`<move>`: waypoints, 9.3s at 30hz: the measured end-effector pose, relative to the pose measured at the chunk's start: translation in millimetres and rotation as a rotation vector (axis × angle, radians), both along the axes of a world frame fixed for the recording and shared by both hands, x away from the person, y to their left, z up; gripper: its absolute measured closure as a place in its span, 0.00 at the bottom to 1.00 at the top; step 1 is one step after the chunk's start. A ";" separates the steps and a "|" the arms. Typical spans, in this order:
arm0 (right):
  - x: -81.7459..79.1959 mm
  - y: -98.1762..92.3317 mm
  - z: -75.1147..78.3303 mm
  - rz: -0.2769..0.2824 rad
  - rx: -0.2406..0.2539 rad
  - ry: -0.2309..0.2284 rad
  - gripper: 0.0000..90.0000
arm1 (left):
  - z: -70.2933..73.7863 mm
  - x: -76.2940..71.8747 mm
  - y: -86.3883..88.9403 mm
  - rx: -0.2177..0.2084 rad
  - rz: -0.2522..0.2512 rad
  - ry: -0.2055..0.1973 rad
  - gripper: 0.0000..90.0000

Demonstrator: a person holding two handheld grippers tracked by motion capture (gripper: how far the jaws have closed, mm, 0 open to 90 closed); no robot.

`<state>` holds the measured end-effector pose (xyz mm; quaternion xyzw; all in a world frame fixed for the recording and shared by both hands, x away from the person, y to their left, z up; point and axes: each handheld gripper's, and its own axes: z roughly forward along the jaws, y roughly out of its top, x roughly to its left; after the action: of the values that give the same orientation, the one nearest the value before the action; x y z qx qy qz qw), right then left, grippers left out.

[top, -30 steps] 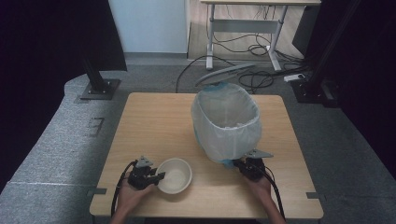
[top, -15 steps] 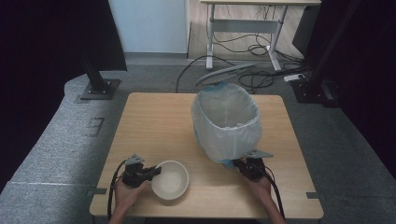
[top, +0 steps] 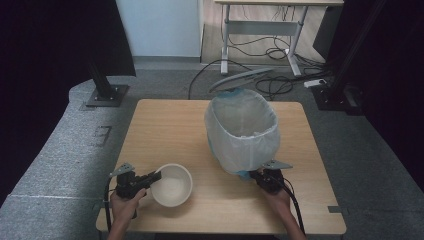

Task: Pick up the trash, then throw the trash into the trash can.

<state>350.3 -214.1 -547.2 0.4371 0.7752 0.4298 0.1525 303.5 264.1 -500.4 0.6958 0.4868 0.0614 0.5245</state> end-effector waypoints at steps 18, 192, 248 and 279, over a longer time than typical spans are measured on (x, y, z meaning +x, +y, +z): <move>-0.2 0.1 0.0 0.002 -0.002 -0.004 0.99 | 5.5 -2.4 4.3 -0.018 0.006 -0.025 0.93; 0.9 -4.6 -2.6 0.015 0.036 0.001 0.99 | 213.2 104.7 -158.7 -0.027 -0.197 -0.253 0.93; 1.8 -5.5 -2.6 0.024 0.039 0.004 0.99 | 211.6 132.9 -217.1 0.026 -0.205 -0.293 0.92; 1.0 -4.6 -2.5 0.022 0.031 -0.003 0.99 | 189.3 121.1 -197.7 0.098 -0.141 -0.290 0.48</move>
<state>351.3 -218.7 -549.7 0.4302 0.7729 0.4441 0.1423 424.6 66.3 -311.0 0.7369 0.3522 0.1481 0.5577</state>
